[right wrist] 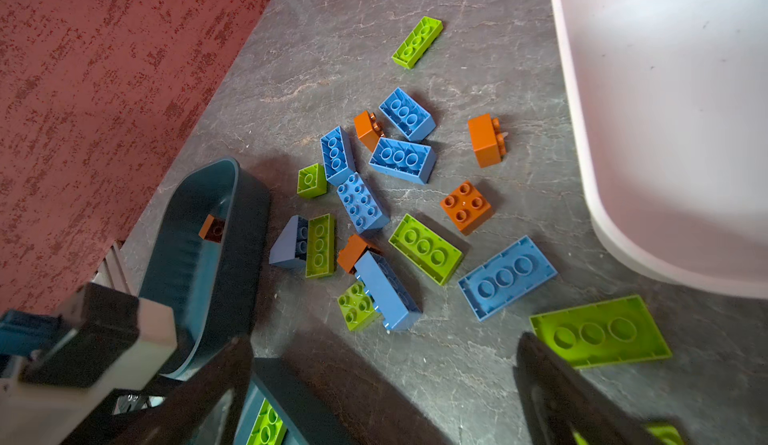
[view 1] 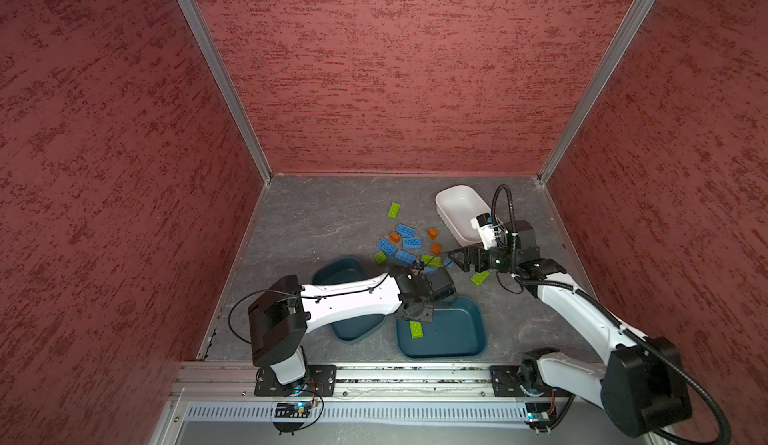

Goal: Sort the legos into containers by color
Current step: 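Carry the lime-green brick to the other teal tray and release it, then return the left gripper to the pile above a small lime-green brick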

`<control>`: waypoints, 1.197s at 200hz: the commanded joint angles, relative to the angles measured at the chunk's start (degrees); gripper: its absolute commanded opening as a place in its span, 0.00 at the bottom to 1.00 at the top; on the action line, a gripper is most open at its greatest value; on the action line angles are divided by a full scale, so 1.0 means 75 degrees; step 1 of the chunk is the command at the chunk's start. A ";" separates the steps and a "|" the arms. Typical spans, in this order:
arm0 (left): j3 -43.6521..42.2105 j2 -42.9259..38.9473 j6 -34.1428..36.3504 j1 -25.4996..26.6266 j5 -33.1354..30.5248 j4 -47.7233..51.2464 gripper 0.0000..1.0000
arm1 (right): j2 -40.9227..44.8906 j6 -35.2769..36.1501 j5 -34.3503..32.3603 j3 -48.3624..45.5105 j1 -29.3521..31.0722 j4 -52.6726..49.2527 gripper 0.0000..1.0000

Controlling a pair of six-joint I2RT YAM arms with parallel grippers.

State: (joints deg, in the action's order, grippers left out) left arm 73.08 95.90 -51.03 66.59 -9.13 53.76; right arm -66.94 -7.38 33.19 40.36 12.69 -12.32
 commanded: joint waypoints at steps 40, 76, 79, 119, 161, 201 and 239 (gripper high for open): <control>0.0366 -0.0361 0.2099 -0.1852 -0.0254 0.0198 0.72 | 0.0069 0.0119 0.0062 0.0269 -0.0028 0.0175 0.99; 0.0641 0.0119 0.3670 -0.3049 -0.0157 -0.0128 0.76 | 0.0065 0.0008 0.0136 0.0224 -0.0028 0.0370 0.99; 0.0695 0.0194 0.3787 -0.3114 -0.0174 -0.0125 0.76 | 0.0074 0.0000 0.0134 0.0221 -0.0034 0.0383 0.99; 0.1250 0.1111 0.5074 -0.3875 -0.0202 -0.0362 0.77 | 0.0042 -0.0047 0.0196 0.0039 -0.0028 0.0581 0.99; 0.1506 0.1900 0.6351 -0.4285 0.0024 -0.0515 0.76 | 0.0112 -0.0048 0.0176 -0.0086 -0.0028 0.0582 0.99; 0.1499 0.2161 0.7172 -0.4530 0.0351 -0.0703 0.72 | 0.0159 -0.0071 0.0169 -0.0241 -0.0048 0.0634 0.99; 0.1606 0.2396 0.7720 -0.4684 0.0836 -0.0791 0.60 | 0.0183 -0.0071 0.0168 -0.0283 -0.0039 0.0650 0.99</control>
State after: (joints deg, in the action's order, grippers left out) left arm 83.40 111.87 2.15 32.12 -6.22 48.97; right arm -66.67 -8.19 33.63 38.74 12.64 -9.04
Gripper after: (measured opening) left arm 0.632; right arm 0.990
